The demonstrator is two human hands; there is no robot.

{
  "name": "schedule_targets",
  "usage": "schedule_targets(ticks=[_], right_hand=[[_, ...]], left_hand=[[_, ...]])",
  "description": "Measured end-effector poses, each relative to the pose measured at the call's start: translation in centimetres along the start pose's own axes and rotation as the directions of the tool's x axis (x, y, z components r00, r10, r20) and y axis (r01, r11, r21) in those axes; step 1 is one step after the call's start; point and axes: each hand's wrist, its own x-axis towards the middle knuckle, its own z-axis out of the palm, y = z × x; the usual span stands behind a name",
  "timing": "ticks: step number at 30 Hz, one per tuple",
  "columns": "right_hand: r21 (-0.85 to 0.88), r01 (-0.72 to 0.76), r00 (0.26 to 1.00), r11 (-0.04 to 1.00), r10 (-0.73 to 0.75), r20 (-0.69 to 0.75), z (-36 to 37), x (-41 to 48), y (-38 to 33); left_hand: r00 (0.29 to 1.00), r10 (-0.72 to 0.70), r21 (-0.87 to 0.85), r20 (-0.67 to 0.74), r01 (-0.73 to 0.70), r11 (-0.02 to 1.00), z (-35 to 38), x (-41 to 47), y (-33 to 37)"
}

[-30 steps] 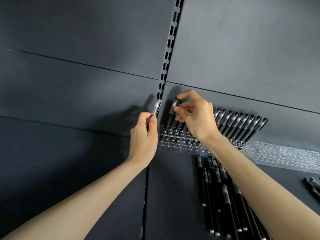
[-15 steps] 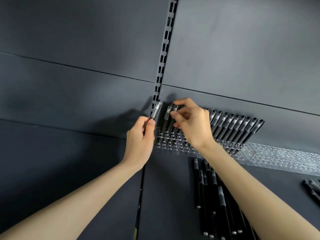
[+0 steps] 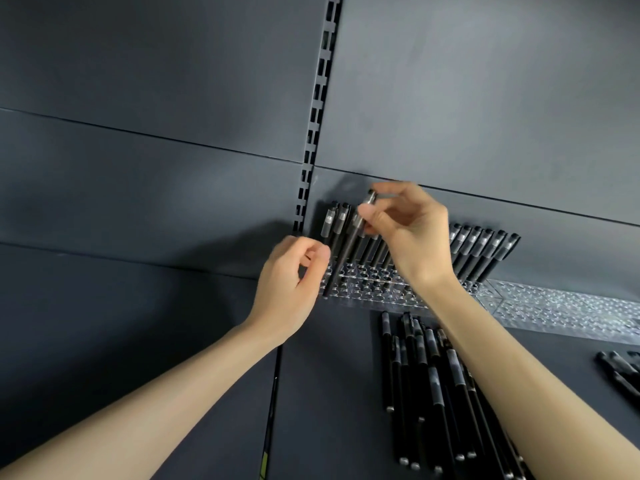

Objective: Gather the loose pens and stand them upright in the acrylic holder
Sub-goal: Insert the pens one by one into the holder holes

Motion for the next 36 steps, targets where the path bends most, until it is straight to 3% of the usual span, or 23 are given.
schedule_targets(ticks=[4, 11, 23, 36], right_hand=[[-0.051, 0.071, 0.986, 0.996, -0.077, -0.144, -0.3, 1.0, -0.1], [-0.132, 0.09, 0.98, 0.987, -0.112, -0.168, 0.9, 1.3, 1.2], [-0.346, 0.077, 0.997, 0.935, -0.067, 0.041, 2.0, 0.3, 3.1], [-0.483, 0.096, 0.994, 0.87, -0.059, 0.091, 1.6, 0.2, 2.5]], left_hand=[[0.99, -0.135, 0.17, 0.038, 0.126, 0.977, -0.4, 0.1, -2.0], [0.977, -0.178, 0.149, 0.115, 0.16, 0.976, -0.3, 0.1, -2.7], [0.982, -0.173, 0.111, 0.08, 0.164, 0.98, -0.2, 0.3, -2.9], [0.981, -0.169, 0.193, 0.091, 0.149, 0.97, -0.3, 0.3, -2.7]])
